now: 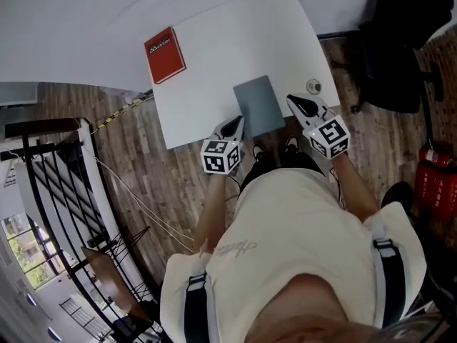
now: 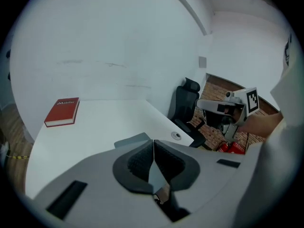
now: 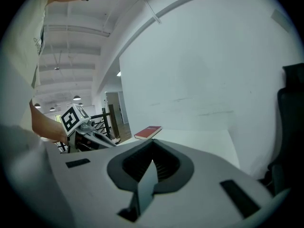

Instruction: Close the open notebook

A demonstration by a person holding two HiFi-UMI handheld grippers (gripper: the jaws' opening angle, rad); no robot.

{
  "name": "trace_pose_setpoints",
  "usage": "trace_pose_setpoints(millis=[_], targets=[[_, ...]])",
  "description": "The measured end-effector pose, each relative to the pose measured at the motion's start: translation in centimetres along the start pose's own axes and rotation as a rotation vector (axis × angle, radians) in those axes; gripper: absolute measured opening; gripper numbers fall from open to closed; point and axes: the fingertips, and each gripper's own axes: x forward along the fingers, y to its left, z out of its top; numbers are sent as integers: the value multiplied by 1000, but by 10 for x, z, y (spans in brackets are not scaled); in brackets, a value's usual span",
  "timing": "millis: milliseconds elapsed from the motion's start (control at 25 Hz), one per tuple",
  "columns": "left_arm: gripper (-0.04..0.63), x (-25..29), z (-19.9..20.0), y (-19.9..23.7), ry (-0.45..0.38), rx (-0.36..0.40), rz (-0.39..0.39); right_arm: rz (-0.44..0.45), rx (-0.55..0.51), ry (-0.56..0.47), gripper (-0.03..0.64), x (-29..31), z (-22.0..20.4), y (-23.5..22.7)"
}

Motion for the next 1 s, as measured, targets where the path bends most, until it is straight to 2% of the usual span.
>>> trace_pose_setpoints(millis=[240,480,680,1000], targets=[[23,-24,27,19,-66,7,50,12,-22,-46,8,9,30,14],[23,-52,68,35,-176,31,96,27,-88,-76,8,16,59,24],[23,-73,102,46,-271,-23,92,40,-51,-123,6,20,88,27],[23,-107,148,60,-369,73,177,41,-84,-198,8,21,131,26]])
